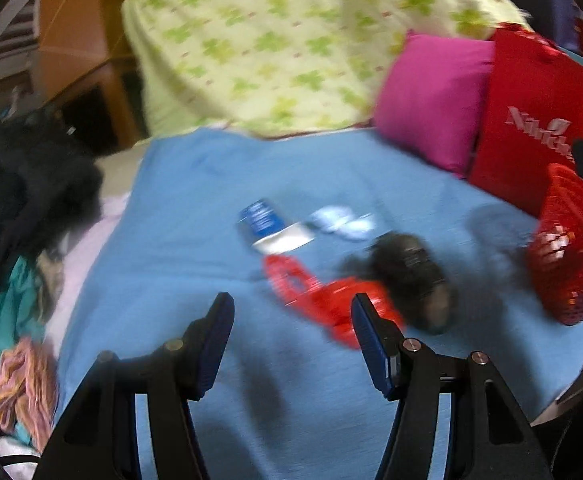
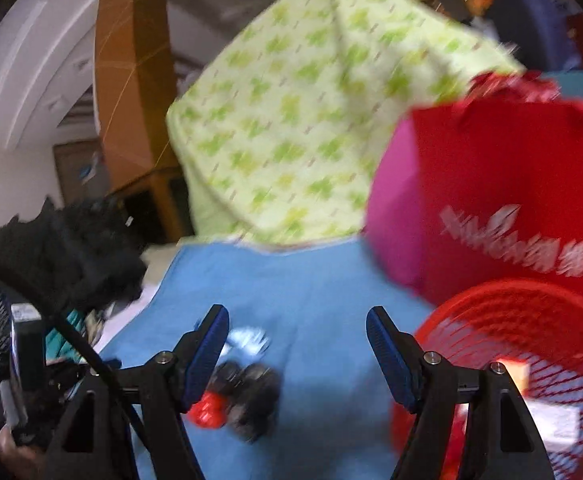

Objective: Collect trash
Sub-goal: 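Lower the right tool onto the black plastic bag and close it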

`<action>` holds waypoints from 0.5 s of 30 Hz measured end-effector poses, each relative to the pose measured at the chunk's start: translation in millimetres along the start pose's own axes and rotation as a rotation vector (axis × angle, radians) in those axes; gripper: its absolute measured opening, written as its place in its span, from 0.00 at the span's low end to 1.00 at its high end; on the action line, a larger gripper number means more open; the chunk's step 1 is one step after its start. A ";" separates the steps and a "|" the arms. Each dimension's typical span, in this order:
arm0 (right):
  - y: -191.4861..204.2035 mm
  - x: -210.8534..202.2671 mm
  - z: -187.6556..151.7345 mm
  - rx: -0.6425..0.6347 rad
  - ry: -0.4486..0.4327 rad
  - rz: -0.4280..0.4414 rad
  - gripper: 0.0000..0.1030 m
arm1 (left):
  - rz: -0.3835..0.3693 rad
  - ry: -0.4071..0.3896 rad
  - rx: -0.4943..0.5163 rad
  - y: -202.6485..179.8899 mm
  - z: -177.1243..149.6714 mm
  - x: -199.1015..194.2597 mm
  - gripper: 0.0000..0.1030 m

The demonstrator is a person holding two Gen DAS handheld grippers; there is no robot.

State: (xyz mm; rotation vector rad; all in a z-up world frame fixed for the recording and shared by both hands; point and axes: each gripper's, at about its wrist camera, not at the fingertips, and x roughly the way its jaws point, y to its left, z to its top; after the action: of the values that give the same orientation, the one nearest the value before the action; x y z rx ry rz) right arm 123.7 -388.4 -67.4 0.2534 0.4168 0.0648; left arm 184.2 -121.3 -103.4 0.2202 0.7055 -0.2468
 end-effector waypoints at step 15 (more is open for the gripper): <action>6.3 141.0 -68.2 0.294 0.462 0.127 0.65 | -0.027 0.065 -0.041 33.8 -34.6 24.0 0.60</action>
State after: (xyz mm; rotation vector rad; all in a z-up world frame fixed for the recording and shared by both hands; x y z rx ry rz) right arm 224.5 -350.6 -181.3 0.5595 0.8724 0.1889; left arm 190.7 -83.1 -141.1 0.1805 0.7779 -0.2516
